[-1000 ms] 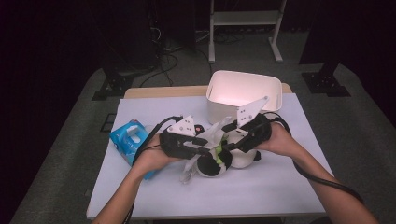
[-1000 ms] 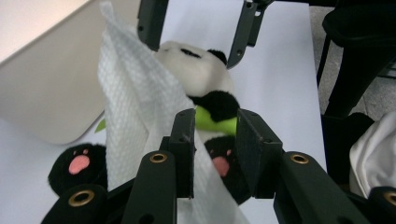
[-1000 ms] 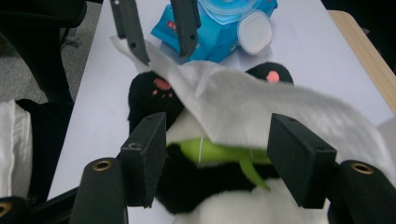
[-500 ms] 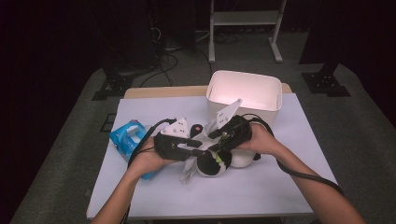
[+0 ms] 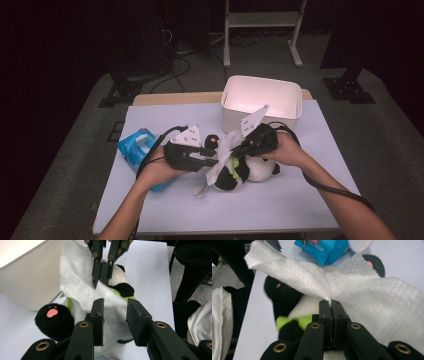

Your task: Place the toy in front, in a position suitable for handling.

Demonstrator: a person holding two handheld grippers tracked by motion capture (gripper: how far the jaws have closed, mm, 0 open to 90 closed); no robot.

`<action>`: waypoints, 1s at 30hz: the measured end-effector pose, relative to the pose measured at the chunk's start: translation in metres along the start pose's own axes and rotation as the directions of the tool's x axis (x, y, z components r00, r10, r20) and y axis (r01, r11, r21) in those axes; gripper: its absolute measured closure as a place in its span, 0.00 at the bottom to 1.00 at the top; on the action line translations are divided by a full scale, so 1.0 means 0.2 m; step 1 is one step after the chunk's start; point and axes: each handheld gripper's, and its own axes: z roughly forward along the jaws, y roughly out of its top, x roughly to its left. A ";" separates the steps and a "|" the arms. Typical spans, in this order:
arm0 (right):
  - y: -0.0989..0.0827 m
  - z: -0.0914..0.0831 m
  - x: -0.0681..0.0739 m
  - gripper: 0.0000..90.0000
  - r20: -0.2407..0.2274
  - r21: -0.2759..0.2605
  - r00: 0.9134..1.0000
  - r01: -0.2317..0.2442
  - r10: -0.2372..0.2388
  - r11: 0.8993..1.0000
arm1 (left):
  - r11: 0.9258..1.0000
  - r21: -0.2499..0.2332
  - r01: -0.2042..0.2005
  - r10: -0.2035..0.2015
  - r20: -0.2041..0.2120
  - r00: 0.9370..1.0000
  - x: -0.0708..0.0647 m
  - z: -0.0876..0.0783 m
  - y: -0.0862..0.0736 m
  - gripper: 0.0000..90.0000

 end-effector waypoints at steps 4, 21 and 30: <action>-0.07 -0.08 0.00 0.97 0.011 -0.002 1.000 -0.022 0.022 1.000 | 1.000 0.005 -0.008 0.008 0.004 1.000 0.00 0.02 0.02 0.74; -0.49 -0.39 -0.01 0.97 0.114 0.036 0.977 -0.188 0.183 0.982 | 1.000 0.023 -0.008 0.008 0.019 1.000 0.01 0.09 0.05 0.74; -0.52 -0.40 -0.03 0.94 0.144 0.035 0.969 -0.208 0.201 0.978 | 1.000 0.027 -0.009 0.009 0.020 1.000 0.01 0.10 0.05 0.73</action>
